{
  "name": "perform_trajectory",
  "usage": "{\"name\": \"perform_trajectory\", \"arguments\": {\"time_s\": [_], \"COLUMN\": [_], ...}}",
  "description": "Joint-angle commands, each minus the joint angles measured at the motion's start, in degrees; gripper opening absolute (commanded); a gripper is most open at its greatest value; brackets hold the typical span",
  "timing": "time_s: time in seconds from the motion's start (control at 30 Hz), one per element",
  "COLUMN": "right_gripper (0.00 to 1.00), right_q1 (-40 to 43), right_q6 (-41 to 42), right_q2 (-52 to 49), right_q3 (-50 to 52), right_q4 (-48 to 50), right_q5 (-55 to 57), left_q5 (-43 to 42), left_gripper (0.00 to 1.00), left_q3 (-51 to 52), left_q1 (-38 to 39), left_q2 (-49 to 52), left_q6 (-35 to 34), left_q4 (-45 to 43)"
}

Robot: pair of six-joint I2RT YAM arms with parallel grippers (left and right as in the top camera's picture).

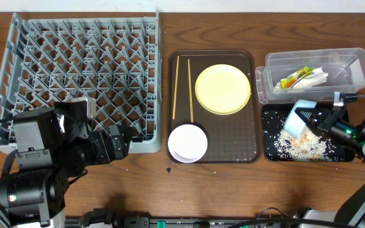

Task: Sort waste into correct bins and load items into the dishwasher
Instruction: 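Set the emptied blue bowl back on the brown tray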

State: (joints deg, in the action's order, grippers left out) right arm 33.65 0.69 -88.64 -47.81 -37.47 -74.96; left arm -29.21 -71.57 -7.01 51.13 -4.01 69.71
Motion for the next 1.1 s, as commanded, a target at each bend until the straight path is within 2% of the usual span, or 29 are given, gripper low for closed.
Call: {"name": "perform_trajectory", "arguments": {"time_s": [0.0,0.03,0.1,0.13,0.2,0.23,0.3,0.33,0.4,0.43,0.5,0.53,0.57,0.6,0.63,0.7,0.73,0.77,0.8,0.87,0.9,0.97,1.0,1.07], "right_gripper": [0.01,0.01,0.01,0.01,0.01,0.01,0.01,0.01,0.01,0.01,0.01,0.01,0.01,0.01,0.01,0.01,0.01,0.01,0.01,0.01,0.01,0.01,0.01,0.01], "right_q1": [-0.7,-0.6,-1.0,-1.2,-1.2,-1.0,-1.4,-1.5,-1.4,-1.2,-1.5,-1.5,-1.3,-1.2,-1.0,-1.5,-1.7,-1.7,-1.7,-2.3,-2.7,-2.9,-3.0,-4.2], "right_q6": [2.1,5.0,-5.2,-6.0,2.6,3.7,-5.8,-6.4,1.6,3.2,-5.5,-4.0,2.7,6.7,6.2,-3.9,-3.9,1.8,4.2,-3.8,-4.0,6.5,5.2,-8.6], "right_q2": [2.0,2.0,2.6,2.9,3.1,3.1,3.3,3.5,3.5,3.5,3.9,4.0,4.0,4.0,4.0,4.4,4.5,4.6,4.6,4.9,5.1,5.1,5.1,5.8], "right_q3": [0.0,0.0,0.0,0.0,0.0,0.0,0.0,0.0,-0.1,-0.1,-0.1,-0.1,-0.1,-0.1,-0.1,-0.1,-0.1,-0.1,-0.1,-0.1,-0.1,-0.1,-0.1,-0.1], "right_q4": [1.3,-0.2,-1.4,-1.1,0.6,-0.3,-0.6,-0.5,0.3,-1.2,-2.2,-2.1,-1.6,-2.1,-3.2,-3.8,-3.7,-2.1,-2.3,-2.5,-2.2,-1.4,-2.5,-4.5], "right_q5": [3.5,2.4,-9.9,-8.7,2.4,-0.2,-11.9,-10.7,0.4,-0.3,-8.2,-4.0,5.1,9.2,7.1,-5.6,-4.6,4.2,4.3,-7.7,-6.4,7.0,4.1,-11.9], "left_q5": [0.5,0.5,0.5,0.5,0.5,0.5,0.5,0.5,0.5,0.5,0.5,0.5,0.5,0.5,0.5,0.5,0.5,0.5,0.5,0.5,0.5,0.5,0.5,0.5], "left_gripper": [0.94,0.95,0.95,0.95,0.95,0.95,0.94,0.95,0.95,0.95,0.95,0.95,0.94,0.95,0.94,0.95,0.95,0.95,0.95,0.95,0.95,0.94,0.95,0.95], "left_q3": [-0.5,-0.5,-0.5,-0.5,-0.5,-0.5,-0.5,-0.5,-0.5,-0.5,-0.5,-0.5,-0.5,-0.5,-0.5,-0.5,-0.5,-0.5,-0.5,-0.5,-0.5,-0.5,-0.5,-0.5], "left_q1": [0.2,0.2,0.2,0.2,0.2,0.2,0.2,0.2,0.2,0.2,0.2,0.2,0.2,0.2,0.2,0.2,0.2,0.2,0.2,0.2,0.2,0.2,0.2,0.2], "left_q2": [0.1,0.1,0.1,0.1,0.1,0.1,0.1,0.1,0.1,0.1,0.1,0.1,0.1,0.1,0.1,0.1,0.1,0.1,0.1,0.1,0.1,0.1,0.1,0.1], "left_q6": [0.8,0.8,0.8,0.8,0.8,0.8,0.8,0.8,0.8,0.8,0.8,0.8,0.8,0.8,0.8,0.8,0.8,0.8,0.8,0.8,0.8,0.8,0.8,0.8], "left_q4": [0.3,0.3,0.5,0.7,0.7,0.7,0.8,0.8,0.8,0.7,1.0,1.2,1.2,1.2,1.2,1.2,1.2,1.2,1.2,1.2,1.2,1.2,1.2,1.4]}}
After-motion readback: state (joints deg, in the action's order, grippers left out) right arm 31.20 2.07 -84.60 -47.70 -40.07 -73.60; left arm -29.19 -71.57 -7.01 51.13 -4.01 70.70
